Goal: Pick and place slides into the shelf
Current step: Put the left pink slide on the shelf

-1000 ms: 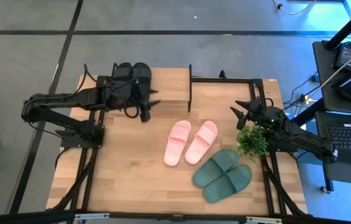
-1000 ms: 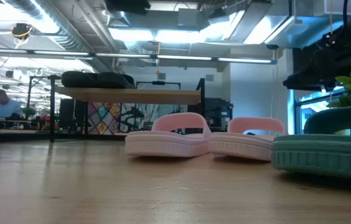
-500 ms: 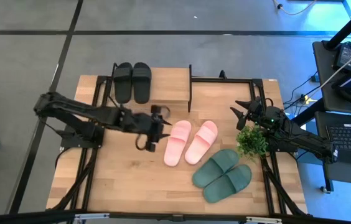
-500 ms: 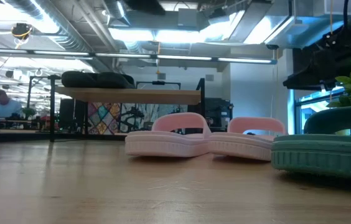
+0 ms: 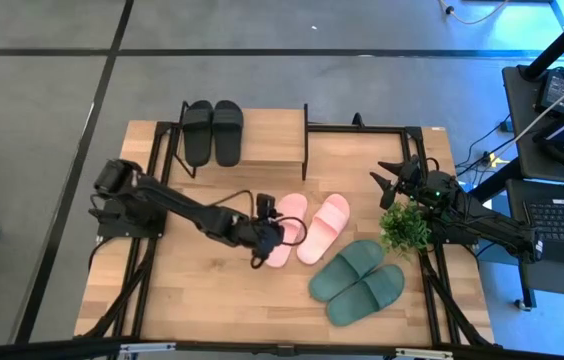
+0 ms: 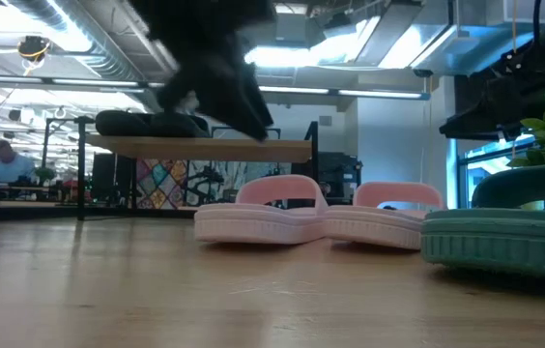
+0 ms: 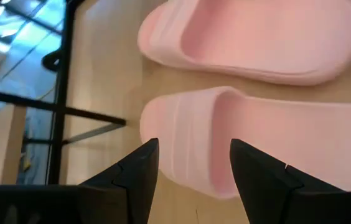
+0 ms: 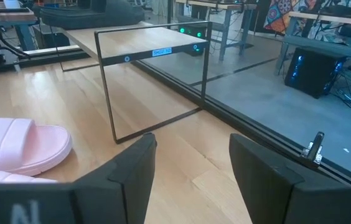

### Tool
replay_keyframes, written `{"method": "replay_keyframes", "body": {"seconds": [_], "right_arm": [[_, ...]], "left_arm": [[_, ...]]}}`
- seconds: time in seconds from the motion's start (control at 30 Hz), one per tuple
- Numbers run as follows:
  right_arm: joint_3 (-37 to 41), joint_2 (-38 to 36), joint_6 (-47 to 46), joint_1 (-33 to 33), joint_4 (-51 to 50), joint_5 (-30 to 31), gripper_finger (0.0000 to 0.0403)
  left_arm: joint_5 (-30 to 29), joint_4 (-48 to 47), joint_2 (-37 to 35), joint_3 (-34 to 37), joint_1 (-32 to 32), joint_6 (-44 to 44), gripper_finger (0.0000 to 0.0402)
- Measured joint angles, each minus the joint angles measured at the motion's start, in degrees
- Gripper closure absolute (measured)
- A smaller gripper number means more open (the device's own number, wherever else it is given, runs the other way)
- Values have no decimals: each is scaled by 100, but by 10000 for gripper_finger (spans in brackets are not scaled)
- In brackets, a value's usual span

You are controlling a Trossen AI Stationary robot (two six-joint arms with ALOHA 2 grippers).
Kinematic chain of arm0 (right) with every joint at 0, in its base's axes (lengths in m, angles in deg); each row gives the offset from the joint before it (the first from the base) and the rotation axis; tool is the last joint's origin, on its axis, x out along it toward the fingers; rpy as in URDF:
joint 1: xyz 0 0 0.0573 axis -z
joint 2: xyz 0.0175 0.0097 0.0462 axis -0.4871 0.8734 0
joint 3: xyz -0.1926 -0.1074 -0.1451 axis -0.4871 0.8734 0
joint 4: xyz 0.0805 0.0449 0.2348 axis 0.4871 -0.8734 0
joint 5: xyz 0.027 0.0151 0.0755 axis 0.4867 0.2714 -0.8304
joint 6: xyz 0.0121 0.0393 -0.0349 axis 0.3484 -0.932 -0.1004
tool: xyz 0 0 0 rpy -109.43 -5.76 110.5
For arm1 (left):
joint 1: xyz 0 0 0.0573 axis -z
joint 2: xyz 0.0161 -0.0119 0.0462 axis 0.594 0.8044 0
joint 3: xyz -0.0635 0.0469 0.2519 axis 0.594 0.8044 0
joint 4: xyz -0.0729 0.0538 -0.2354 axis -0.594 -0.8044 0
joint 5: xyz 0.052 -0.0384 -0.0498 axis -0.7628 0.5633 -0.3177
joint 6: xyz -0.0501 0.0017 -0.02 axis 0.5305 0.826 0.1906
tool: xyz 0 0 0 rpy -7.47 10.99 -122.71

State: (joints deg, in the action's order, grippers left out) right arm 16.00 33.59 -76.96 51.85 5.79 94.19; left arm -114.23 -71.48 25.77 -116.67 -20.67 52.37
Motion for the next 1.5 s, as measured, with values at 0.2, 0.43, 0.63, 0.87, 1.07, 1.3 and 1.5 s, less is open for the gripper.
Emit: {"method": "replay_keyframes", "body": {"seconds": [0.2,0.43,0.63,0.87,1.07,1.3,1.5], "right_arm": [[0,0,0,0,0,-1,197],[0,-1,1,-1,0,-2,197],[0,-1,1,-1,-2,-2,197],[0,1,1,1,-2,-2,197],[0,1,-1,1,-2,-2,197],[0,1,1,1,-4,-2,197],[0,1,1,1,-7,-1,197]], "left_arm": [[-345,270,583,2,-16,42,211],[-834,294,917,2,-188,58,211],[-760,382,982,2,-391,331,213],[-462,455,982,2,-552,799,267],[66,487,969,2,-665,1113,344],[135,288,944,-151,-626,1264,393],[432,-1148,563,-1078,-604,1305,397]]}}
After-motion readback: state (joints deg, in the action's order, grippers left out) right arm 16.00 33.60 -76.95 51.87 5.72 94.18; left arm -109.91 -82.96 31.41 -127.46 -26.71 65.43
